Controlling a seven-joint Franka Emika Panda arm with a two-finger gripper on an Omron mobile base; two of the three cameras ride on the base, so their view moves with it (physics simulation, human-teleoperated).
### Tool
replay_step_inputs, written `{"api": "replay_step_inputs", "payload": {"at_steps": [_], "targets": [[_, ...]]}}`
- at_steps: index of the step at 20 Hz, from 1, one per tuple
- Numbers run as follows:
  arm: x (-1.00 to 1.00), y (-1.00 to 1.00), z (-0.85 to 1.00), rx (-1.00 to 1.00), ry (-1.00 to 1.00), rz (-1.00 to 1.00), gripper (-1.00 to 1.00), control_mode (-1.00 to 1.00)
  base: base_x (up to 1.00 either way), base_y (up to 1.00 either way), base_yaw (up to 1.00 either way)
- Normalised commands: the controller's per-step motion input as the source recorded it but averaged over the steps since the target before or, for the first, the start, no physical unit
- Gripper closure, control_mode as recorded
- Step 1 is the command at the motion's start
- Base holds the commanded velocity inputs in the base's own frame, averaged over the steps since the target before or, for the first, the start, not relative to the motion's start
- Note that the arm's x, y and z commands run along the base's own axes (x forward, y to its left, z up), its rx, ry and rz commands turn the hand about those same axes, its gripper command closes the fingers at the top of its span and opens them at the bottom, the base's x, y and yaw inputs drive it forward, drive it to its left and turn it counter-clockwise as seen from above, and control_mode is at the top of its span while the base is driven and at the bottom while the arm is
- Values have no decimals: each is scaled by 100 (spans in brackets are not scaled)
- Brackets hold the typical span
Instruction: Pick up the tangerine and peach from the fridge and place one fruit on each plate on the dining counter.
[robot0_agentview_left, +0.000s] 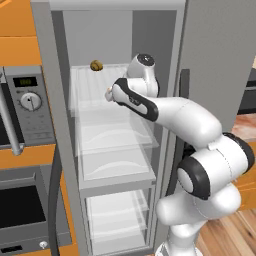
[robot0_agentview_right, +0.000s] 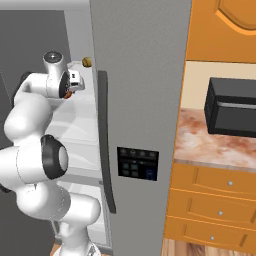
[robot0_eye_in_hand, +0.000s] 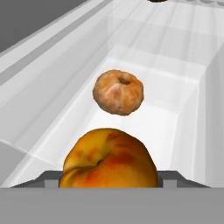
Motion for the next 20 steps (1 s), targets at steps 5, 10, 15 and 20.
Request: {"api": "replay_step_inputs", "payload": {"at_steps": [5, 10, 15, 20], "targets": [[-54, 0, 0, 9, 5, 2, 100, -100, 0, 0, 0], [-82, -5, 7, 11, -7, 0, 100, -100, 0, 0, 0], [-71, -18, 20, 0, 0, 5, 100, -100, 0, 0, 0], [-66, -24, 11, 0, 1, 3, 100, -100, 0, 0, 0]]}}
